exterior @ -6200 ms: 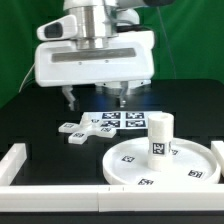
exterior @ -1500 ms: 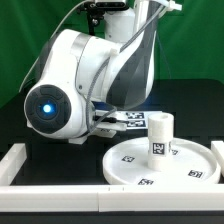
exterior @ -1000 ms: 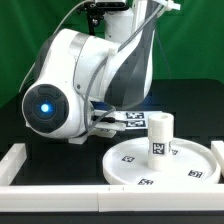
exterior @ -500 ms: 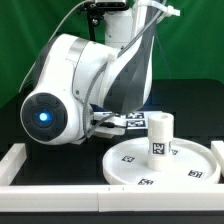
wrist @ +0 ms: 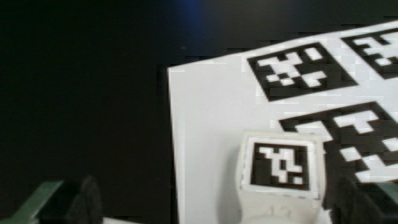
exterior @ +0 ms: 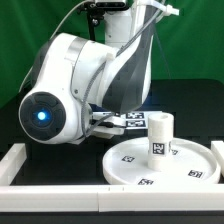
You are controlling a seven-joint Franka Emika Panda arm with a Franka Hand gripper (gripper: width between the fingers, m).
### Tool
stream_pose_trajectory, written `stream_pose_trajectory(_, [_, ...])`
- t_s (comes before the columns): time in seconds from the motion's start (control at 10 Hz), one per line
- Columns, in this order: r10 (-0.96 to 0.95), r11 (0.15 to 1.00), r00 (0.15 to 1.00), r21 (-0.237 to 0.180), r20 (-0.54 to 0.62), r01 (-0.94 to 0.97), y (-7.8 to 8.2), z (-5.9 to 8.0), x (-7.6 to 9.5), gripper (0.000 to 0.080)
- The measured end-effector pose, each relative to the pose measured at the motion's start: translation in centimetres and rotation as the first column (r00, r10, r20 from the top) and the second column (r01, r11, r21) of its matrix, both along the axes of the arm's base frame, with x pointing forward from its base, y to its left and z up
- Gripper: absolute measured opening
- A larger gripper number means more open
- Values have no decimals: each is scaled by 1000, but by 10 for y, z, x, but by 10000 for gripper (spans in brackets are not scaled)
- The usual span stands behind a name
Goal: Assemble round table
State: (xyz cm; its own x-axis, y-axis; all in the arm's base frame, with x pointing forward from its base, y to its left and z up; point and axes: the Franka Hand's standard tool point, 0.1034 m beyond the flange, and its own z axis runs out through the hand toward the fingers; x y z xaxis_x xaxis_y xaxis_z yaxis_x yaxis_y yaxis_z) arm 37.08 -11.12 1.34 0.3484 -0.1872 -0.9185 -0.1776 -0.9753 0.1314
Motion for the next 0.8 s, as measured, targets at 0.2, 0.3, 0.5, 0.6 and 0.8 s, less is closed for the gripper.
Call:
stream_pose_trajectory(0.2, [-11,1000,1000,-6,10,11,-5,2,6,649])
stream_pose_trajectory(0.3, [-18,1000,1000,-8,11,18,-7,4,8,649])
stream_pose_trajectory(0.5, [-26,999,1000,-25,13,26,-8,4,10,649])
stream_pose_trajectory(0.6, [-26,999,1000,-28,14,27,-8,4,11,649])
stream_pose_trajectory(0.8, [-30,999,999,-40,16,30,-8,4,12,649])
